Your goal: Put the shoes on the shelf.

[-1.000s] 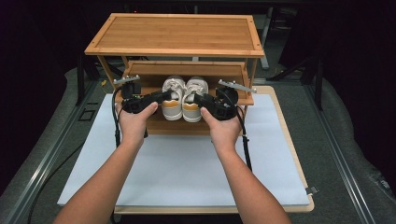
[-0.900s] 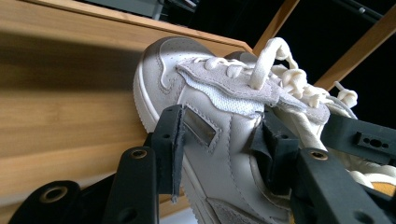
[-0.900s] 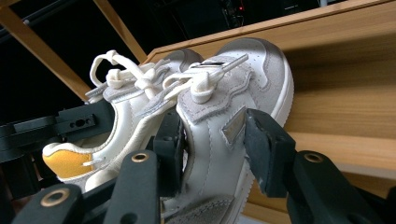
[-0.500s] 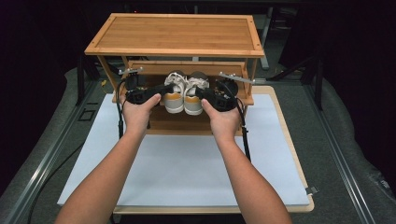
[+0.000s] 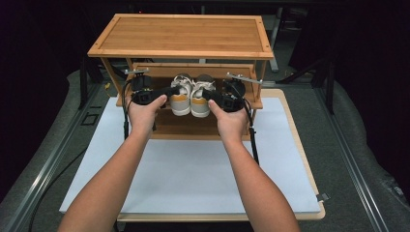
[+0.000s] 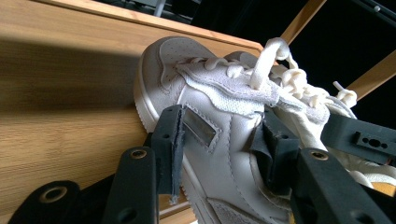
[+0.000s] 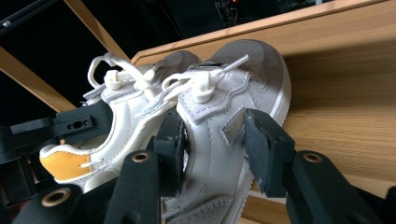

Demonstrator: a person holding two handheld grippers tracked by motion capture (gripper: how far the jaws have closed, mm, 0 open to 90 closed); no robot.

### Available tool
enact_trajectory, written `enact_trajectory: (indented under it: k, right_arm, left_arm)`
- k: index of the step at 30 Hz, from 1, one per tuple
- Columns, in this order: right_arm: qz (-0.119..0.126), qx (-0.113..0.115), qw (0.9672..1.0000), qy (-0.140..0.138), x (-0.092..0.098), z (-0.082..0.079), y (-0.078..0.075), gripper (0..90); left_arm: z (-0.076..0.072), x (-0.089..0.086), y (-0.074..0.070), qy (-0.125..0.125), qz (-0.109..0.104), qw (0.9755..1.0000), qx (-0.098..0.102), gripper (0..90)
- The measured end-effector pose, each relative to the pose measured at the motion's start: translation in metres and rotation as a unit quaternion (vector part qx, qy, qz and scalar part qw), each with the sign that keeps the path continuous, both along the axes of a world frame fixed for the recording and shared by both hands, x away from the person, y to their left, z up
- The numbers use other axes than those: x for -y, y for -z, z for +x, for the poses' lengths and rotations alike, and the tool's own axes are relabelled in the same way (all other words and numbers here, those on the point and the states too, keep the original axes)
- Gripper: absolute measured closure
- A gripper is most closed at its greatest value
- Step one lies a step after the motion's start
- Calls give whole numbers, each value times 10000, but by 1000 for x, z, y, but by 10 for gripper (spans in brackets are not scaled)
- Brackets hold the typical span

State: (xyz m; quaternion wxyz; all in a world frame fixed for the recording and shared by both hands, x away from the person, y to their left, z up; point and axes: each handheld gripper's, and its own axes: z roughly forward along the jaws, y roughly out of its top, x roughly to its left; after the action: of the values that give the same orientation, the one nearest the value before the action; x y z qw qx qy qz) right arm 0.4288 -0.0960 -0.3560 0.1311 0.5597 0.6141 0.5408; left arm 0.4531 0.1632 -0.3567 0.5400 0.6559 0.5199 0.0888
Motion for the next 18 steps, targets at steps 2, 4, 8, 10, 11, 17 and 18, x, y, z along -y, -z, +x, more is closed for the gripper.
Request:
enact_trajectory:
  k: [2,4,8,10,11,17,18]
  right_arm:
    - [-57,-16,10000,36,-2,1,2,596]
    - [10,-41,10000,71,-1,3,2,596]
    - [-53,10,9999,126,-2,5,1,599]
    - [-33,8,9998,183,-3,7,1,600]
    - [-42,0,9998,189,-3,7,1,601]
    - [-92,-22,9993,360,-6,9,0,603]
    - [-77,-10,9993,375,-7,9,0,603]
  left_arm:
    - [2,0,2,4,-24,10000,-57,570]
    - [3,0,2,9,-12,10000,-32,569]
    - [5,1,0,11,53,10000,-78,565]
    - [6,3,-2,20,169,9998,-97,561]
    - [6,4,-3,13,215,9997,-100,561]
    - [10,6,-3,-41,197,9997,-147,559]
    - [10,6,-3,-75,156,9997,-158,558]
